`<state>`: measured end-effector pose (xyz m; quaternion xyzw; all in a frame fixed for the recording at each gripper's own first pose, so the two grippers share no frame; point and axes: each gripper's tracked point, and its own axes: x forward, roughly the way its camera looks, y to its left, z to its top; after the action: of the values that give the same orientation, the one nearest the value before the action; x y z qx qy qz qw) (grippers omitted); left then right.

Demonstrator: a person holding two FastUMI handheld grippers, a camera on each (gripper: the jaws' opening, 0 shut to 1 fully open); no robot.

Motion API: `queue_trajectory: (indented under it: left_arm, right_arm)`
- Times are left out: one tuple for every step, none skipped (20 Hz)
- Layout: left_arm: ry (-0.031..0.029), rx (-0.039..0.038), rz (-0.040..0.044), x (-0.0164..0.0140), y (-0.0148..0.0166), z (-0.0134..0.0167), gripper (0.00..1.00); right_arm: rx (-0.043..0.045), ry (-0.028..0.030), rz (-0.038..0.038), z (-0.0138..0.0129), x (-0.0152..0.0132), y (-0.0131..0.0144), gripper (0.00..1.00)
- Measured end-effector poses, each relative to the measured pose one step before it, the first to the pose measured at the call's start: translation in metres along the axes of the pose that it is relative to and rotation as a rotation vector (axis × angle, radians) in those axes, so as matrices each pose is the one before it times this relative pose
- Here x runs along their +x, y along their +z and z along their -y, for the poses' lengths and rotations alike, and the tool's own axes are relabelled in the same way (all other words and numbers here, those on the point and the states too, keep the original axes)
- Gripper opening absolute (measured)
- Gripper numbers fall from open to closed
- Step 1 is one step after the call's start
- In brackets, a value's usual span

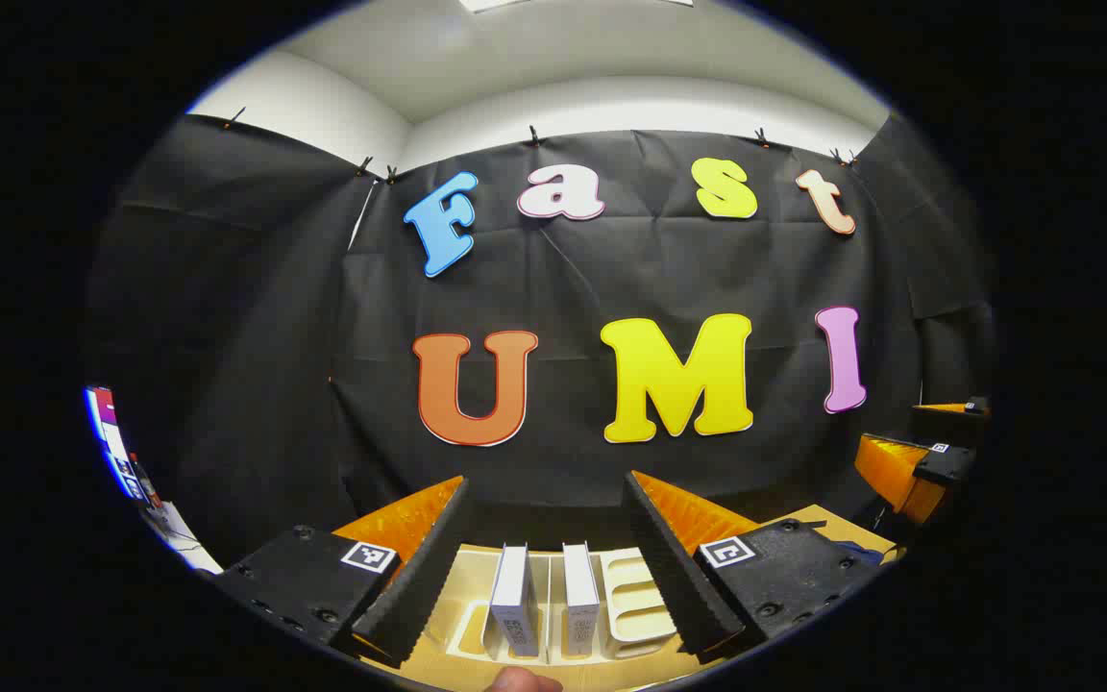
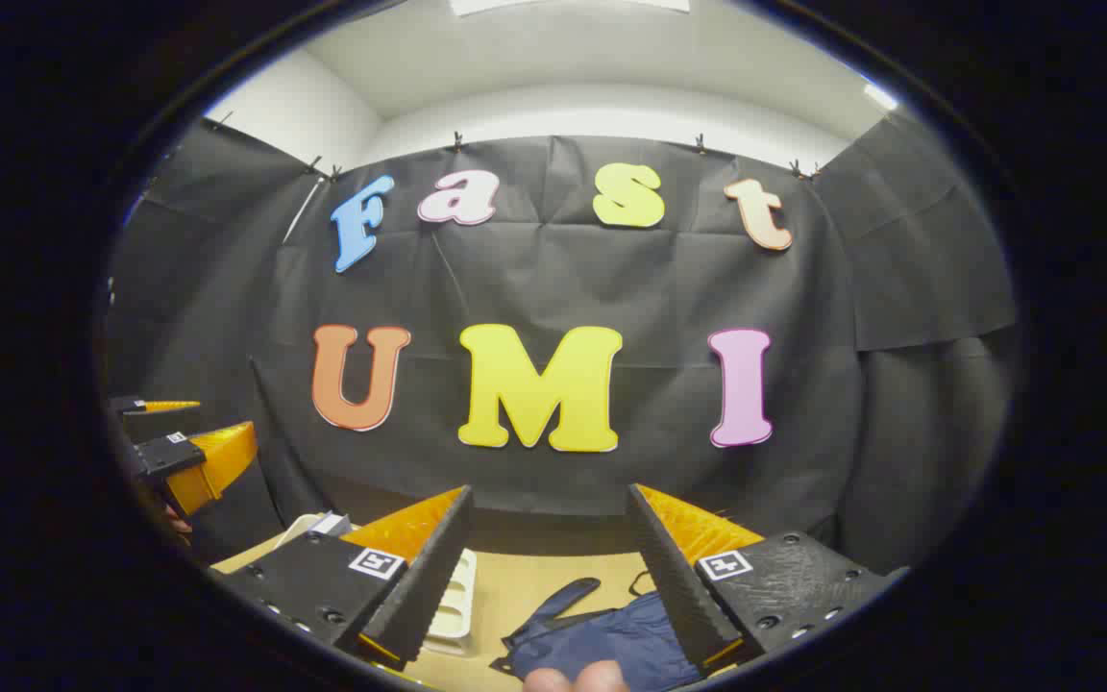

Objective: Open the schoolbag, grab two books from the bookshelf and put them into the schoolbag.

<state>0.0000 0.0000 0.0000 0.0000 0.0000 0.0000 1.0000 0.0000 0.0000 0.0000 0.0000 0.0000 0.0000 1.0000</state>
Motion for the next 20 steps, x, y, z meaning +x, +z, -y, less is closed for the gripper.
queue_trajectory:
  left_arm:
    - [-0.00282, -0.00069, -0.00185, 0.00226, -0.00092, 0.00062, 0.99]
    - [-0.00145, 0.00058, 0.00085, 0.00073, 0.00054, 0.00109, 0.98]
    - [-0.00258, 0.00062, 0.00054, 0.00165, -0.00097, 0.00185, 0.99]
    - [-0.00359, 0.00030, 0.00223, 0.00101, -0.00021, 0.00145, 0.98]
    - [-0.00061, 0.00108, 0.00201, 0.00136, 0.00040, -0.00095, 0.98]
    - [0.00267, 0.00118, 0.00096, 0.00026, 0.00030, -0.00149, 0.98]
    - [0.00172, 0.00145, 0.00024, 0.00213, 0.00006, -0.00112, 0.99]
    - [0.00231, 0.00117, 0.00082, 0.00140, -0.00059, -0.00016, 0.98]
    - [0.00465, 0.00103, 0.00051, 0.00097, -0.00018, -0.00028, 0.98]
    - [0.00255, -0.00093, -0.00037, 0.00153, -0.00028, -0.00023, 0.98]
    - [0.00007, -0.00255, -0.00215, 0.00066, -0.00118, -0.00158, 0.98]
    - [0.00116, -0.00133, -0.00232, 0.00090, -0.00071, -0.00023, 0.98]
    - [0.00204, -0.00142, -0.00125, 0.00240, -0.00087, -0.00081, 0.98]
    - [0.00101, -0.00301, 0.00164, 0.00115, 0.00032, 0.00061, 0.98]
    - [-0.00209, -0.00322, 0.00115, 0.00087, -0.00099, -0.00025, 0.99]
    - [-0.00101, -0.00196, 0.00058, 0.00049, 0.00006, -0.00025, 0.98]
    - [-0.00197, -0.00083, 0.00091, 0.00224, -0.00016, 0.00033, 0.99]
    - [-0.00033, 0.00023, 0.00055, 0.00166, 0.00015, -0.00007, 0.99]
    - [0.00058, 0.00099, 0.00080, 0.00061, -0.00062, -0.00143, 0.99]
    - [-0.00119, 0.00049, 0.00186, 0.00040, -0.00036, -0.00040, 0.99]
  right_arm:
    - [-0.00004, -0.00364, -0.00235, 0.00057, 0.00102, -0.00032, 0.95]
    - [0.00114, -0.00385, -0.00044, 0.00026, 0.00068, -0.00037, 0.95]
    - [0.00109, -0.00308, 0.00144, 0.00101, 0.00069, 0.00095, 0.95]
    - [0.00023, -0.00329, 0.00188, 0.00056, -0.00014, -0.00003, 0.95]
    - [-0.00055, -0.00414, -0.00065, 0.00172, 0.00156, -0.00055, 0.95]
    - [-0.00050, -0.00124, -0.00175, 0.00019, 0.00081, -0.00086, 0.95]
    - [-0.00129, -0.00473, -0.00299, 0.00089, 0.00130, -0.00011, 0.95]
    - [-0.00085, -0.00187, -0.00252, 0.00166, 0.00143, -0.00149, 0.95]
    - [-0.00185, -0.00336, 0.00001, 0.00059, 0.00169, 0.00034, 0.92]
    - [0.00029, -0.00182, -0.00171, 0.00057, 0.00131, -0.00107, 0.92]
    - [-0.00027, -0.00115, -0.00266, -0.00002, 0.00065, -0.00041, 0.92]
    - [-0.00452, -0.00227, -0.00517, 0.00031, 0.00130, -0.00219, 0.95]
    - [-0.00542, -0.00227, -0.00453, 0.00036, 0.00087, -0.00060, 0.95]
    - [-0.00533, -0.00113, -0.00467, 0.00120, 0.00008, -0.00164, 0.95]
    - [-0.00325, -0.00127, -0.00331, 0.00067, 0.00037, -0.00107, 0.95]
    - [-0.00215, -0.00169, -0.00282, 0.00006, -0.00040, -0.00072, 0.95]
    - [-0.00341, -0.00282, -0.00145, 0.00106, 0.00095, 0.00003, 0.95]
    - [-0.00340, -0.00408, -0.00234, 0.00062, -0.00018, -0.00036, 0.95]
    - [-0.00296, -0.00458, -0.00272, 0.00109, 0.00118, -0.00061, 0.95]
    - [-0.00283, -0.00279, -0.00397, 0.00013, -0.00072, -0.00187, 0.95]
